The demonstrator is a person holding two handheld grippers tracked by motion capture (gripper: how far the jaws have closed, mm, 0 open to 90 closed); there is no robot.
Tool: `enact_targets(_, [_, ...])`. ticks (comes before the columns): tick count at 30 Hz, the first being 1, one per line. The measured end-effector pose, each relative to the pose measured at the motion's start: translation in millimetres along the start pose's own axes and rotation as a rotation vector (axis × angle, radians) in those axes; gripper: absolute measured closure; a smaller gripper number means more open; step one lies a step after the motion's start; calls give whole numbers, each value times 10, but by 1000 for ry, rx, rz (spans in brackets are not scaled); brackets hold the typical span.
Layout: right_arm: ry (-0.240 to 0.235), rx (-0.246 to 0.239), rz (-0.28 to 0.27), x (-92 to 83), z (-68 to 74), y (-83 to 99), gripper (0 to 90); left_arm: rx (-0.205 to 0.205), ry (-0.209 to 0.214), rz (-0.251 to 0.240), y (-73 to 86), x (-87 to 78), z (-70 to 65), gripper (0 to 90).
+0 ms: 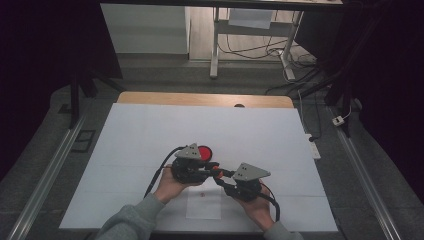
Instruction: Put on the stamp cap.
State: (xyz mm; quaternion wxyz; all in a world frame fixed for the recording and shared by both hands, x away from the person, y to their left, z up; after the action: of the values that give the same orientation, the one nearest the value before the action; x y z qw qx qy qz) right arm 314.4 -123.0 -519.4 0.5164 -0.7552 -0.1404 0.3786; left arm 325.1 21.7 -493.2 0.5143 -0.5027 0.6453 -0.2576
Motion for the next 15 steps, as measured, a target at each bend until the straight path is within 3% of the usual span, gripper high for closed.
enact_targets(15, [4, -13, 1, -1, 8, 8, 649, -3, 0, -5, 20, 17, -2, 726])
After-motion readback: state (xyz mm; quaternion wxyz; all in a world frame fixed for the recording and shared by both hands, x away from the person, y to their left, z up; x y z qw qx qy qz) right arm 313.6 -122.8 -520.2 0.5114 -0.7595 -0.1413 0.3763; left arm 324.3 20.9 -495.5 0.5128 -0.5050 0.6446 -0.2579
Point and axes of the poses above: each handheld gripper's, and its own axes: x roughly forward along the jaws, y roughly out of its underside, z roughly to its left, the point moved 5 cm from there along x, roughly forward along the jaws, and after that the axes turned 14 degrees about y, right-handed, at the moved point
